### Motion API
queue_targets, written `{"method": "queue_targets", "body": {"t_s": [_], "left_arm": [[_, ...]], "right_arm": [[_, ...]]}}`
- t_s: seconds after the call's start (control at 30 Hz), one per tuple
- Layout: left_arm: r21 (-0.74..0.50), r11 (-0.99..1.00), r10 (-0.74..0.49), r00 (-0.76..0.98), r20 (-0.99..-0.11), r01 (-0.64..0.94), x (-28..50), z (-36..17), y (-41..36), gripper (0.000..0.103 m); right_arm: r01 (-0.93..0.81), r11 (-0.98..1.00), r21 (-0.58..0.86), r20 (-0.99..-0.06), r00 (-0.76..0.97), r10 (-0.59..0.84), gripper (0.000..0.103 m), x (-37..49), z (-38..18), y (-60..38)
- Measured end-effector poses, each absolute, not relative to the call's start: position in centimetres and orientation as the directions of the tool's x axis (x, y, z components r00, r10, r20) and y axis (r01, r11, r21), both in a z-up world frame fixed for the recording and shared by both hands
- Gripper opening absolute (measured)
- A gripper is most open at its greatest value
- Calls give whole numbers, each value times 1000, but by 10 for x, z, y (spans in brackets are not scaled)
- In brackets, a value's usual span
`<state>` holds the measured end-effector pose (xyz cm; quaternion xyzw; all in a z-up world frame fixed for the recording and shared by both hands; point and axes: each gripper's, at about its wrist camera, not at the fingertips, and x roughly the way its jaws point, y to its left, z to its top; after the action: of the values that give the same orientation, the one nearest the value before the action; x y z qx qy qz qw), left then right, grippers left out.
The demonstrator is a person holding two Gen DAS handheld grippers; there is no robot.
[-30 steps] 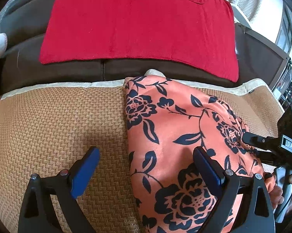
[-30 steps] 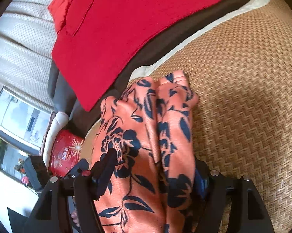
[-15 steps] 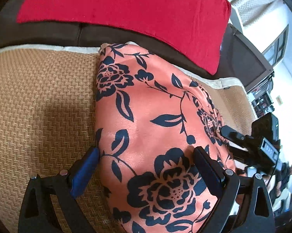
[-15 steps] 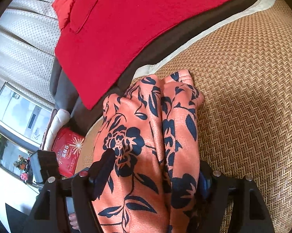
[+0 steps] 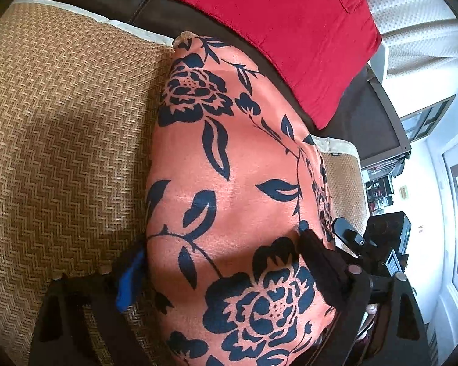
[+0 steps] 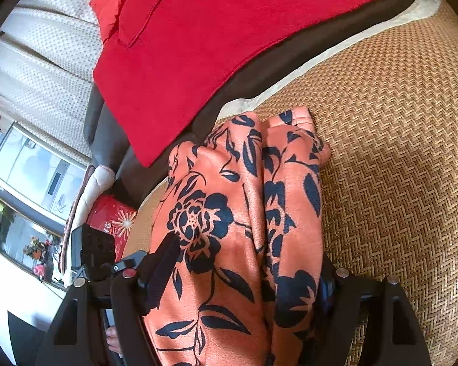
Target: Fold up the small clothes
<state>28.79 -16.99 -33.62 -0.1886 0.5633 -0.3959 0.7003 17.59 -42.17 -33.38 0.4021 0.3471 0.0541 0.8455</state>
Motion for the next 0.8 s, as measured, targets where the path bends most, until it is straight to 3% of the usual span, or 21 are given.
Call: {"method": "queue_targets", "body": {"t_s": [0.3, 0.37, 0.53, 0.8], "left_arm": [[-693, 603, -779, 107, -617, 395, 281, -323, -160, 56], [-683, 608, -777, 128, -616, 404, 282, -319, -159, 52], [-654, 630, -763, 180, -621, 419, 281, -312, -154, 48], [-596, 661, -741, 270, -615, 456, 277, -293, -138, 45]], "right_arm": [[168, 763, 625, -581, 753, 310, 77, 186, -330, -389], [173, 788, 591, -596, 752, 282, 72, 189, -329, -382], [172, 837, 519, -599, 772, 212, 49, 191, -320, -364], [152, 874, 462, -549, 823, 147, 39, 193, -301, -334]]}}
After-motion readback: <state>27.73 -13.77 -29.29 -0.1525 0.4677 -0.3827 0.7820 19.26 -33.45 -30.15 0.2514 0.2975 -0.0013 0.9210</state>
